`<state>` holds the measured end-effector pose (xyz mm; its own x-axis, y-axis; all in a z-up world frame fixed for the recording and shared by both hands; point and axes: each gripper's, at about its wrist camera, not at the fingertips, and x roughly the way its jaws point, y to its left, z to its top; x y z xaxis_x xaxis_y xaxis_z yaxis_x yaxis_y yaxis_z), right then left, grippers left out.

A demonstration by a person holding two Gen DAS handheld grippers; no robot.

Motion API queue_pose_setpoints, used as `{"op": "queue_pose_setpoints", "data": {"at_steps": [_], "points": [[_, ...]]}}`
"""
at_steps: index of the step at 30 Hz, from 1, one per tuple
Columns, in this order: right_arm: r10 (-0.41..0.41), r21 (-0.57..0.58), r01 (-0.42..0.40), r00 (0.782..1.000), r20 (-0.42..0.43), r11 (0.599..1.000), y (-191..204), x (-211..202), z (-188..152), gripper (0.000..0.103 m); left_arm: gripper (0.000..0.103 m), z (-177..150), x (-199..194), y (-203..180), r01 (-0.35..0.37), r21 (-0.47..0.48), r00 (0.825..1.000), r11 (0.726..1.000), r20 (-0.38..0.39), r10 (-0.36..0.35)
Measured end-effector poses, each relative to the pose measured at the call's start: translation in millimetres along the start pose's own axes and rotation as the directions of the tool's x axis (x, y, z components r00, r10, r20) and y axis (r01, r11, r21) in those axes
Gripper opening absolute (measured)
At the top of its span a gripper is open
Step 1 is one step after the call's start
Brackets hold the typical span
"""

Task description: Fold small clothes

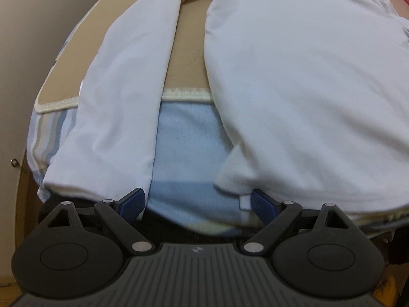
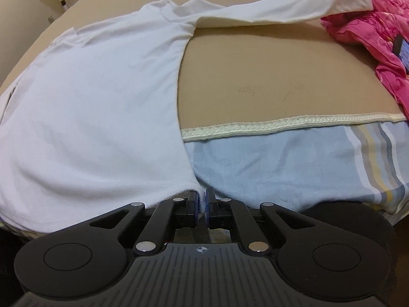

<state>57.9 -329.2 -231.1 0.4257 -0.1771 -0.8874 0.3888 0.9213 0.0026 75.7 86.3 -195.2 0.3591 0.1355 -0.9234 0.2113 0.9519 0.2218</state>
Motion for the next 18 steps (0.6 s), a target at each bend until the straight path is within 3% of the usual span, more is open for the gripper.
{"op": "queue_pose_setpoints", "data": {"at_steps": [5,8,10,12,15,18], "points": [[-0.019,0.052,0.015,0.997,0.080,0.999,-14,-17,17,0.005,0.093,9,-2,4,-0.046,0.008,0.997,0.999,0.070,0.045],[-0.023,0.066,0.017,0.995,0.096,0.998,-17,-15,31,0.005,0.093,6,-5,9,-0.003,0.029,0.996,1.000,0.089,0.000],[-0.023,0.068,0.017,0.995,0.092,0.998,-17,-11,38,0.005,0.093,-2,-14,7,0.042,0.092,0.989,0.995,0.137,-0.055],[-0.021,0.065,0.016,0.996,0.085,0.998,-19,-6,43,0.005,0.093,-8,-22,-4,0.042,0.189,0.981,0.981,0.178,-0.076],[-0.018,0.075,0.012,0.997,0.078,0.997,-22,-3,46,0.005,0.093,-10,-16,-24,0.015,0.293,0.985,0.956,0.162,-0.065],[-0.015,0.093,0.008,0.997,0.078,0.996,-23,-4,47,0.005,0.093,-4,-1,-35,-0.004,0.322,0.988,0.947,0.145,-0.045]]}}
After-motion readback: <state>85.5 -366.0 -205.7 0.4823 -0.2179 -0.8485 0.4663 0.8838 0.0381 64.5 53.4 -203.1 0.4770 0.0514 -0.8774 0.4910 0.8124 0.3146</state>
